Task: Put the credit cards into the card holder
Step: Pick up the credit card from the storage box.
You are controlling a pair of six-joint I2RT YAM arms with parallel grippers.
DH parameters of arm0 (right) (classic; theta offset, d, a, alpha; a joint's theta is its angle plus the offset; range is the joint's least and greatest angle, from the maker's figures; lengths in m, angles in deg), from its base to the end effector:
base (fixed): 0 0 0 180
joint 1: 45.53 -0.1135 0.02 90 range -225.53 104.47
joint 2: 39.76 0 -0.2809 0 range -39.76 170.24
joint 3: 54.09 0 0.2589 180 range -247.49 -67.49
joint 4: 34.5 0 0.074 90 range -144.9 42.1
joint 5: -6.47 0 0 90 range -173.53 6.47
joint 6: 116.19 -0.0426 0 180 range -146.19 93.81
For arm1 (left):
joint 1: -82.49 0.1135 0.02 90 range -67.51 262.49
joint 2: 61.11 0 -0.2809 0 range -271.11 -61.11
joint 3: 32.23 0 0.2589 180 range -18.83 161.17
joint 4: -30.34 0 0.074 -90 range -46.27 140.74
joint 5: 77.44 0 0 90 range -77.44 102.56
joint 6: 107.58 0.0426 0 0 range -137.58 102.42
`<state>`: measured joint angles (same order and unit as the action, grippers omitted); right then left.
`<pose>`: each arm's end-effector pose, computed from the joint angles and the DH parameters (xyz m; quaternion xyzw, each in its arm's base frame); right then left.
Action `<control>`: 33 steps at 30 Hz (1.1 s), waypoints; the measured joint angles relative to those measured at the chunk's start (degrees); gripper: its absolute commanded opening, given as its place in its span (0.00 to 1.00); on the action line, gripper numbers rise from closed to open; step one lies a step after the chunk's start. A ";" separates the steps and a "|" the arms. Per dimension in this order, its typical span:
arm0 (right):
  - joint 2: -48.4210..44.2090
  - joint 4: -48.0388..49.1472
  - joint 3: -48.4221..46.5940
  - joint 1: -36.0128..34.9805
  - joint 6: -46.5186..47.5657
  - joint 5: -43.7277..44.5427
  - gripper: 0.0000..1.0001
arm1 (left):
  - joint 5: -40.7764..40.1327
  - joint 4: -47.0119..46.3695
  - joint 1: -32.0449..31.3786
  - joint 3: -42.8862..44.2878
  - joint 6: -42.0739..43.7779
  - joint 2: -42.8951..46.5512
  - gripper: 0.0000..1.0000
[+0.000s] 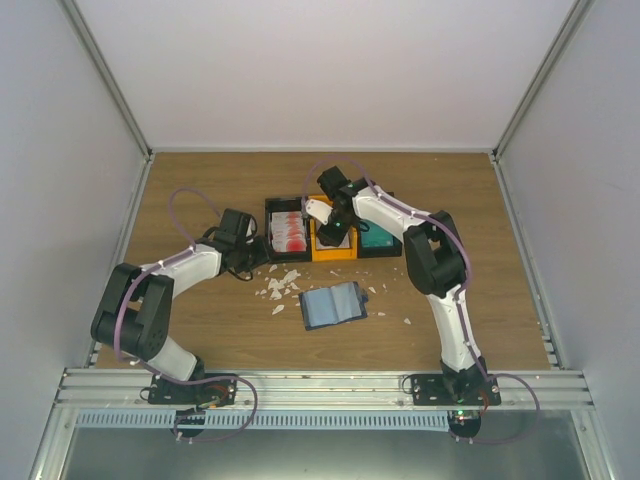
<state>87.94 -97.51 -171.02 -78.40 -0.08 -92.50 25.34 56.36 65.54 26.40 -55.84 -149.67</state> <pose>0.3983 0.2653 0.1759 -0.4955 0.8537 0.0856 0.1358 0.2861 -0.0971 0.1694 -0.1437 0.9399 -0.2291 0.2085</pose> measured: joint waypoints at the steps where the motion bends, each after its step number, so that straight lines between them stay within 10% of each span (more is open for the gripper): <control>1: 0.24 0.17 0.00 -0.04 0.02 0.13 0.48 | 0.00 0.00 0.02 0.11 0.09 -0.02 0.41; 33: -3.72 -5.33 1.46 0.09 -0.02 -6.69 0.32 | 0.33 -1.68 0.31 1.49 0.09 -2.27 0.37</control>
<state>84.22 -102.84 -169.55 -78.31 -0.10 -99.19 25.67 54.67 65.85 27.89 -55.76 -151.94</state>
